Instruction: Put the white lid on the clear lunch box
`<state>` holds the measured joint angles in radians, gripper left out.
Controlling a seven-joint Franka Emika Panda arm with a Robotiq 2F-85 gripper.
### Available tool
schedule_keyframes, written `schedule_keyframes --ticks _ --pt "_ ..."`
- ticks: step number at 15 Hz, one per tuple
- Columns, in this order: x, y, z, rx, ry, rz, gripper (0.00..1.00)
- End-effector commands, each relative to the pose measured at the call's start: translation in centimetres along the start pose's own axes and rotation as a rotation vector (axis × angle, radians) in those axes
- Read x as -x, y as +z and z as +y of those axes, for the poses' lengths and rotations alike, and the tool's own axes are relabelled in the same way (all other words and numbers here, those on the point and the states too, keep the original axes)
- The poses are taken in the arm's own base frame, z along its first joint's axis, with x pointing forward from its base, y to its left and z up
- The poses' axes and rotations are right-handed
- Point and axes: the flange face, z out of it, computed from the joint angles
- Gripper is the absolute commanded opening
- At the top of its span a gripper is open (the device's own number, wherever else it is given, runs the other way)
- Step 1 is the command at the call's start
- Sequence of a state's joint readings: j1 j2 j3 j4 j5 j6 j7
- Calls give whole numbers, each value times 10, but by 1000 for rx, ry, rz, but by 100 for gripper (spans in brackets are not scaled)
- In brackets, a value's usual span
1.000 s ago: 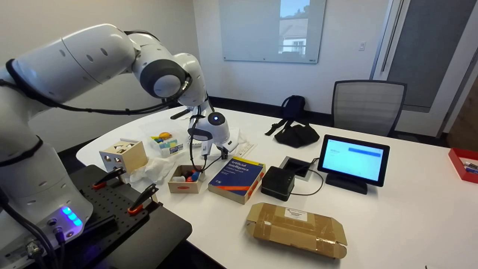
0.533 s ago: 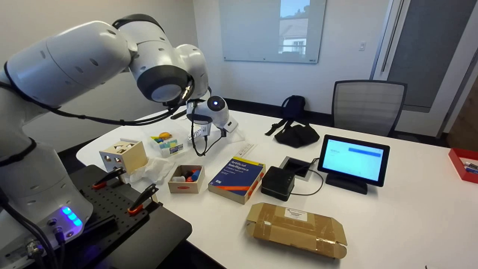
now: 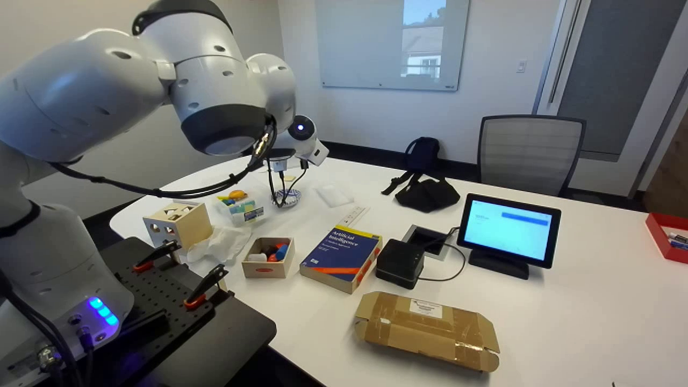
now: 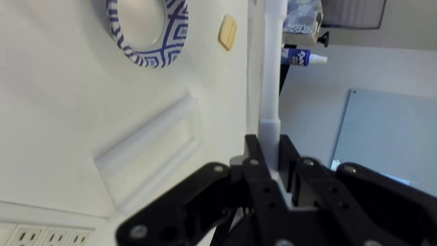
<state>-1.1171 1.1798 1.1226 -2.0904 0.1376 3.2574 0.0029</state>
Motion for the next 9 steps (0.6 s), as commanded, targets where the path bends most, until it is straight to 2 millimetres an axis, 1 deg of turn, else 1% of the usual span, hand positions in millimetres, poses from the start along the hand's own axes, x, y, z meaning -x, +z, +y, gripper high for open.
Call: schedule_keyframes --ticks 1,6,9 --pt "30 -5 -5 -41 15 -150 4" --pt "67 1 -2 -84 44 -398 4" --pt "86 4 -4 -116 60 -521 4"
